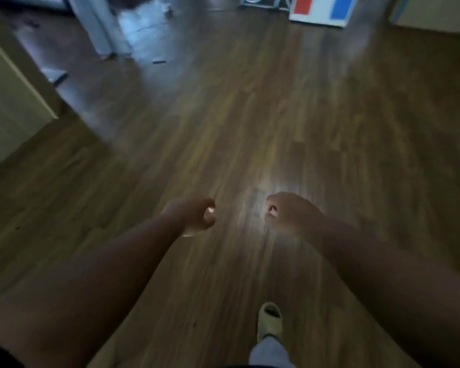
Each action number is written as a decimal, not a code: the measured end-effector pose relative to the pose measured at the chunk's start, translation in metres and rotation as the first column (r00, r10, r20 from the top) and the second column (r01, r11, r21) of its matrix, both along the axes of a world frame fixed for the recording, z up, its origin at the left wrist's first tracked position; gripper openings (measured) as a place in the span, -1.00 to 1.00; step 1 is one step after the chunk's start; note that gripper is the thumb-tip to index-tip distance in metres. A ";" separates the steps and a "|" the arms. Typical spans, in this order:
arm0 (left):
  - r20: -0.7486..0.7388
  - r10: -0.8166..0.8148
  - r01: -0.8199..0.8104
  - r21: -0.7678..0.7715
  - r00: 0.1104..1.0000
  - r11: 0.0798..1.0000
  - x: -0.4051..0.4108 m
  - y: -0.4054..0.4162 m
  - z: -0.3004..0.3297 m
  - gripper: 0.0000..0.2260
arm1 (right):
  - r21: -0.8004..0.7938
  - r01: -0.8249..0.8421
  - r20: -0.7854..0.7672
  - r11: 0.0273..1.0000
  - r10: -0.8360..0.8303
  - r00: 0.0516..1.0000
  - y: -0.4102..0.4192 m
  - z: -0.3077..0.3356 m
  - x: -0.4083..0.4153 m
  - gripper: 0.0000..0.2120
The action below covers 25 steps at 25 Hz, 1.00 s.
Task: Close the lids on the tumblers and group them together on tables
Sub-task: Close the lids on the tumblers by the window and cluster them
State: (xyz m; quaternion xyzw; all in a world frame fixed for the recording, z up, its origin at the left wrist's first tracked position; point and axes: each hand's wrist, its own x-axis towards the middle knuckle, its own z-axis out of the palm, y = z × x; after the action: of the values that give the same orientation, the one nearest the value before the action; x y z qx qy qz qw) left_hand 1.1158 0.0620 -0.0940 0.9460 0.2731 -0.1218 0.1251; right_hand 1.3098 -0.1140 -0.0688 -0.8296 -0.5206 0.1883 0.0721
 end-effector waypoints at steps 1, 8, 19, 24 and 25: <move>0.006 0.059 -0.059 0.018 0.998 0.998 0.004 0.018 0.001 -0.68 | -0.003 -0.053 0.011 0.999 0.053 0.999 0.031 0.002 0.013 -0.84; 0.025 0.418 -0.418 -0.010 0.908 0.909 -0.030 0.136 0.013 -0.69 | 0.065 -0.412 0.042 0.909 0.410 0.911 0.238 0.018 0.023 -0.85; 0.020 0.694 -0.694 -0.001 0.720 0.720 -0.223 0.392 0.032 -0.69 | 0.096 -0.684 0.066 0.723 0.681 0.730 0.577 0.028 -0.166 -0.82; 0.079 0.822 -0.824 -0.010 0.563 0.566 -0.307 0.469 0.047 -0.77 | 0.081 -0.809 0.083 0.582 0.805 0.587 0.702 0.039 -0.270 -0.84; 0.094 0.843 -0.847 -0.005 0.529 0.532 -0.325 0.486 0.049 -0.78 | 0.070 -0.833 0.078 0.549 0.829 0.554 0.730 0.037 -0.291 -0.84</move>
State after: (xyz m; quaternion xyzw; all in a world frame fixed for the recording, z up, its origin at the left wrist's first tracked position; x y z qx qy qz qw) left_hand 0.7904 0.5479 -0.0449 0.7028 0.6931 -0.0005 0.1601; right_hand 1.0183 0.6156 -0.0319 -0.4840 -0.8604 0.1595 0.0062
